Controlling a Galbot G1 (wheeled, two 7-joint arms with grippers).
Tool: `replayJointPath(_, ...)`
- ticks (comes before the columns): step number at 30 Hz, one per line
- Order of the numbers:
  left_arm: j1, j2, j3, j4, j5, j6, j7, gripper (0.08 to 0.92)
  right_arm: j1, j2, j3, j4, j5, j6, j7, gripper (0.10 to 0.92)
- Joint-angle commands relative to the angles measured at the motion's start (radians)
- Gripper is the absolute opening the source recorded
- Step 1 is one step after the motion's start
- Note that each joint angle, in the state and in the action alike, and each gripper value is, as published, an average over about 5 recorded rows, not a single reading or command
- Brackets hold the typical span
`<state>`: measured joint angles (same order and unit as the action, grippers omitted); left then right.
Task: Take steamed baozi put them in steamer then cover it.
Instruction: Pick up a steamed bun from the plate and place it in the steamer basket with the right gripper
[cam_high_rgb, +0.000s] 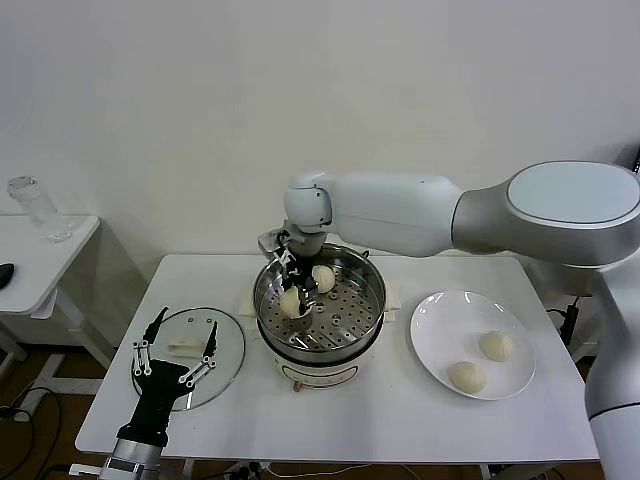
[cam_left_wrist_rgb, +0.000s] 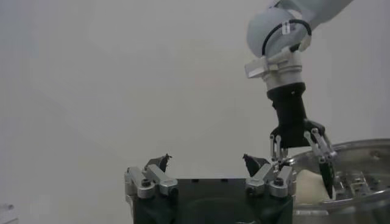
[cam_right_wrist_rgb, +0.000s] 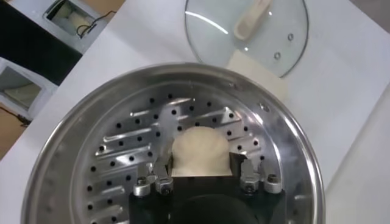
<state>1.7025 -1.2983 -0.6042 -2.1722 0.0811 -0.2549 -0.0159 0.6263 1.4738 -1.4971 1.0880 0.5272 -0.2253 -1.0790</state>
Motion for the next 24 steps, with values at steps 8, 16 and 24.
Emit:
replayJointPath(8,0.000,0.001,-0.005,0.002,-0.002,0.000,0.000,0.823,-0.035,0.043,-0.004,-0.026,-0.023,-0.006,0.031,0.670)
replayJointPath(16,0.002,0.001,-0.013,0.003,-0.003,-0.001,0.000,0.823,-0.023,0.004,0.021,0.002,-0.044,-0.004,0.025,0.818)
replayJointPath(24,-0.002,0.001,-0.012,0.008,-0.004,0.000,-0.003,0.823,0.049,-0.249,0.179,0.147,-0.147,0.043,-0.088,0.823)
